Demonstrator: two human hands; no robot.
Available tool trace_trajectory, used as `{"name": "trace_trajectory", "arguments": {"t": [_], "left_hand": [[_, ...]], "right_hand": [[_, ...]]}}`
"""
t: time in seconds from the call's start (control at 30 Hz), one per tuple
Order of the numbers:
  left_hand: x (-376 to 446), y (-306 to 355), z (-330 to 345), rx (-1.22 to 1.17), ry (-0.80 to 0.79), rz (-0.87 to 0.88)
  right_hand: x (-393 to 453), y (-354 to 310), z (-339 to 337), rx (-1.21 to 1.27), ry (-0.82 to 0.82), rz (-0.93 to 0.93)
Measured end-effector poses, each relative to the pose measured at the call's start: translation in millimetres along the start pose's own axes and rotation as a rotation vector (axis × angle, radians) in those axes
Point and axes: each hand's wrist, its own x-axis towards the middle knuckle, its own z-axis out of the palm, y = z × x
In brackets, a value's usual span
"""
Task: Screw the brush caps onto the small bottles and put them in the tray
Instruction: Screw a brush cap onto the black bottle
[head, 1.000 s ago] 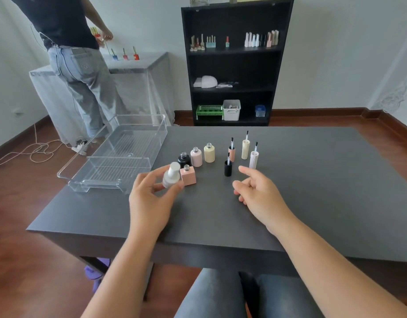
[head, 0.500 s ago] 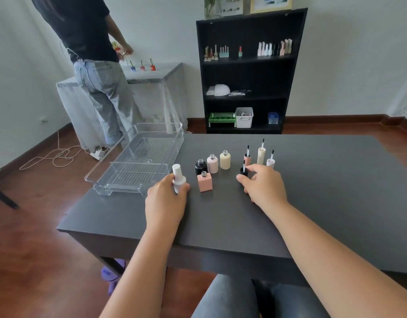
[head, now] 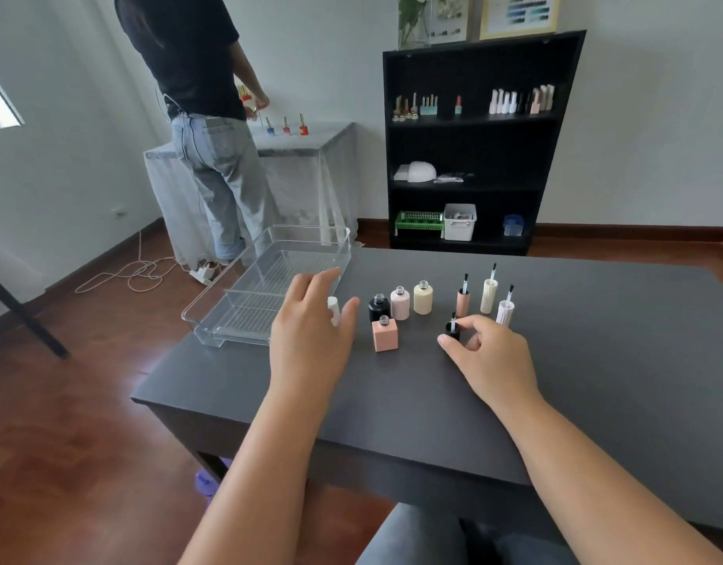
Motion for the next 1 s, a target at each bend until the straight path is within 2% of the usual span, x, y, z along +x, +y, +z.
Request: {"name": "trace_trajectory", "arguments": {"t": [0.1, 0.23, 0.47, 0.63, 0.87, 1.0], "left_hand": [[27, 13, 19, 0.063, -0.206, 0.112], [66, 16, 38, 0.386, -0.551, 0.179], [100, 15, 44, 0.519, -0.814, 0.227], [101, 16, 58, 0.494, -1.011, 0.237], [102, 10, 66, 0.539, -1.008, 0.264], [102, 8, 44, 0.376, -0.812, 0.262]], "right_hand": [[-2, 3, 0, 0.011, -0.011, 0.011], [-4, 7, -3, 0.079, -0.035, 0.006], [1, 9, -4, 0.141, -0.046, -0.025], [1, 9, -5, 0.189, -0.057, -0.012], [-1, 6, -7, 0.22, -0.078, 0.006], [-2, 5, -9, 0.239, -0.042, -0.005]]}}
